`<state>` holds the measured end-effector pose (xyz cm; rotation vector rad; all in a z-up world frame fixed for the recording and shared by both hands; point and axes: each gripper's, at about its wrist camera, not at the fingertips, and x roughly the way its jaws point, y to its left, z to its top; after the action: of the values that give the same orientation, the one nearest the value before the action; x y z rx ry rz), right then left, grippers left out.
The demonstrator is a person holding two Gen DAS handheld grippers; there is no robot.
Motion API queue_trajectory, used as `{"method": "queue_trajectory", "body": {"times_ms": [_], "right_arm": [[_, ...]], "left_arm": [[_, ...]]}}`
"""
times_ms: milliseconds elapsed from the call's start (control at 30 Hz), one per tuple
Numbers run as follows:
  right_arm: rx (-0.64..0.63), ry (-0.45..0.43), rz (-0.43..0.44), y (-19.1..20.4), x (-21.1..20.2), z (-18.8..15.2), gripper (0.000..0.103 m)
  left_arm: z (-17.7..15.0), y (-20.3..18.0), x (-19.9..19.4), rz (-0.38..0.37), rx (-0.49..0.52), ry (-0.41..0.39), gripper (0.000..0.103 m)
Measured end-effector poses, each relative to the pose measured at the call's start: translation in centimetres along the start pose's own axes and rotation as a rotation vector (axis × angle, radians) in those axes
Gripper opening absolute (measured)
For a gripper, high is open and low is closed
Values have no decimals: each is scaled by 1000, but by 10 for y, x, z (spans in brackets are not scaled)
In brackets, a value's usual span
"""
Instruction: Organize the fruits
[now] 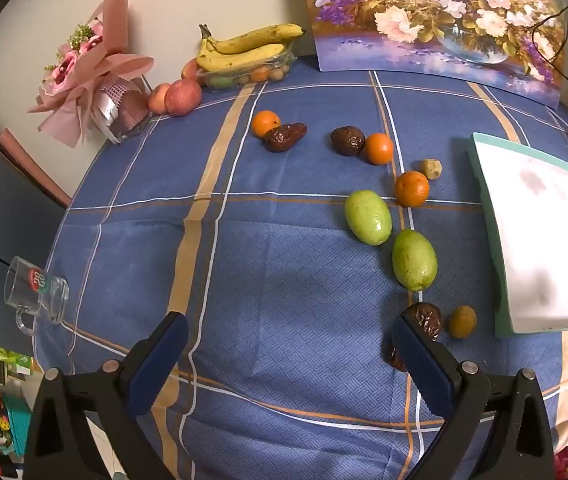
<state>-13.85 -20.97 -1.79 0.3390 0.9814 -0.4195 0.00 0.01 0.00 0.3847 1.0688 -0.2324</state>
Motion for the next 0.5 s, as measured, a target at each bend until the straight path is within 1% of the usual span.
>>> {"method": "queue_trajectory", "body": {"times_ms": [500], "right_arm": [[0, 0, -1, 0, 1, -1, 91]], "left_arm": [[-1, -1, 0, 1, 4, -1, 103]]}}
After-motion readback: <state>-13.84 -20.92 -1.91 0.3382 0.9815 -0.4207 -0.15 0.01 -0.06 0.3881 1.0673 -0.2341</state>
